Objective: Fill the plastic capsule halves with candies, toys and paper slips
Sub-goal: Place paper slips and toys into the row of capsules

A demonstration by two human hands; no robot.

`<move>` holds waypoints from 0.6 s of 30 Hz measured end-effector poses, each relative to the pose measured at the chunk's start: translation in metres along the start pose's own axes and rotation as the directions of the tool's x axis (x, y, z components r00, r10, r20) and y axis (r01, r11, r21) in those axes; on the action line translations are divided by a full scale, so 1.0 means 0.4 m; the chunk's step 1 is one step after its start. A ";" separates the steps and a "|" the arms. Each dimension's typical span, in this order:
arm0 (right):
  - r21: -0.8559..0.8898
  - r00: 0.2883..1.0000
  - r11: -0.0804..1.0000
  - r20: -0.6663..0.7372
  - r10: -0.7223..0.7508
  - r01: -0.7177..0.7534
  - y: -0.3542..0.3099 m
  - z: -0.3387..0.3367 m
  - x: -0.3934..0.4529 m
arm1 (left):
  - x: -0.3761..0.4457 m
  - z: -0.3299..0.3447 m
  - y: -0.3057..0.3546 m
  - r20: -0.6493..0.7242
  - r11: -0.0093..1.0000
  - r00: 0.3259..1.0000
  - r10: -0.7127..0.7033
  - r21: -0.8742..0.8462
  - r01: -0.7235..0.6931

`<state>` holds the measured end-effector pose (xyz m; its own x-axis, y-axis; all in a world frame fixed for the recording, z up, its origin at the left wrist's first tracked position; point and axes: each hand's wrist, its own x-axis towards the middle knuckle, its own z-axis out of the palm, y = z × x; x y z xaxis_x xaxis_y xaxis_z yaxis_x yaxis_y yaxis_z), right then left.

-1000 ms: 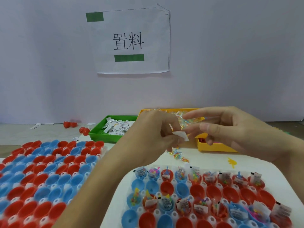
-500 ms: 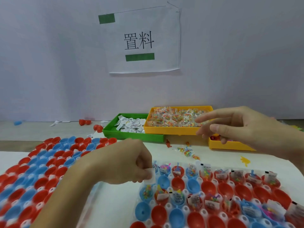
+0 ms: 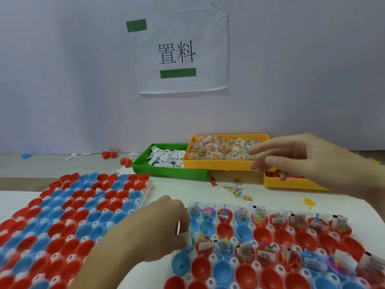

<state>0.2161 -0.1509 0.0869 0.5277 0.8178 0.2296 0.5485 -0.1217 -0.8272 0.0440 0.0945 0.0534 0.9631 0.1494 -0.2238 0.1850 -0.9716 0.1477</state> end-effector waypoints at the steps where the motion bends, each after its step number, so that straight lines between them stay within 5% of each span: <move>1: -0.007 1.000 1.000 0.003 0.001 -0.001 0.000 -0.001 -0.001 | -0.002 0.000 0.000 0.005 1.000 1.000 0.004 -0.006 -0.004; 18: -0.036 1.000 0.999 0.000 0.009 -0.009 0.019 -0.015 0.000 | -0.011 0.014 -0.007 -0.031 0.999 0.999 -0.011 -0.032 0.010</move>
<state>0.2242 -0.1551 0.0836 0.5331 0.8164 0.2222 0.5668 -0.1496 -0.8102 0.0380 0.0956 0.0487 0.9666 0.1657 -0.1955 0.2008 -0.9637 0.1759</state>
